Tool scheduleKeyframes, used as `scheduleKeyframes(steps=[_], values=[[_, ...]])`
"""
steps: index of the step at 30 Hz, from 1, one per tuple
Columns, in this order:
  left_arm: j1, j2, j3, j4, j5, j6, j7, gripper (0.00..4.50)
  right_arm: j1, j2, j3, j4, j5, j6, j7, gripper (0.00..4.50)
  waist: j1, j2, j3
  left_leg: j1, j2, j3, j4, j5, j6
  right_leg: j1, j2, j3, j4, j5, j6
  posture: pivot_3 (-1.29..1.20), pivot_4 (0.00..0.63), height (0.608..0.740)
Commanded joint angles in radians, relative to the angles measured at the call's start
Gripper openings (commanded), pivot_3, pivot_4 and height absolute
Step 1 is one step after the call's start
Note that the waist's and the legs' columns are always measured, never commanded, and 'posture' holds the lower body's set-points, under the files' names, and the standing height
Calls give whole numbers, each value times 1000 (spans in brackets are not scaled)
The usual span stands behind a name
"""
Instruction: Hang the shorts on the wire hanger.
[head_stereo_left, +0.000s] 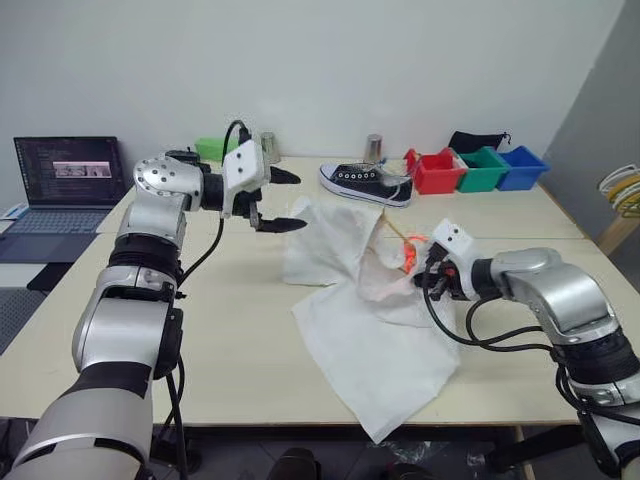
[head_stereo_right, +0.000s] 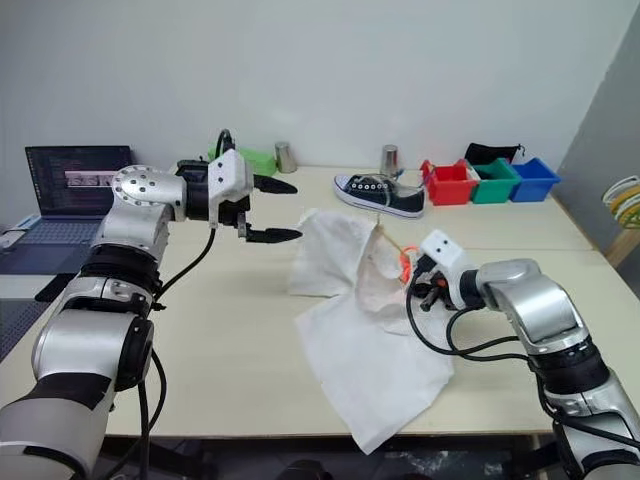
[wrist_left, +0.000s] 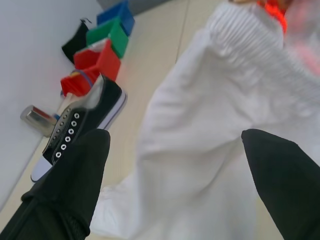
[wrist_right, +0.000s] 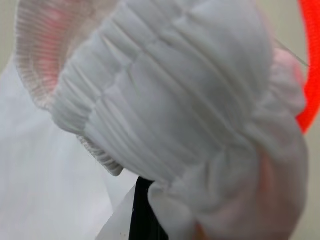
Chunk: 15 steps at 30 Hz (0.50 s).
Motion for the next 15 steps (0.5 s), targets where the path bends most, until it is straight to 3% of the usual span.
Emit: scheduleKeyframes(steps=[1,8,15], values=[[72,-68,45,-282,-144,215,68,4473,36,110,-154,-199,17,134,-148,0,-2,0,0,0,0,0,0,0,0,0,0,0,0,0,0,188,0,740],[197,-158,3,-566,-212,385,162,4473,81,374,-311,-397,-53,274,-411,0,-20,1,-1,2,1,1,0,0,0,0,1,3,3,0,0,139,0,740],[213,-207,-54,-653,-241,426,156,4473,241,437,-404,-607,-121,379,-517,0,-38,4,-3,3,0,3,0,0,0,0,1,4,2,0,0,70,0,740]])
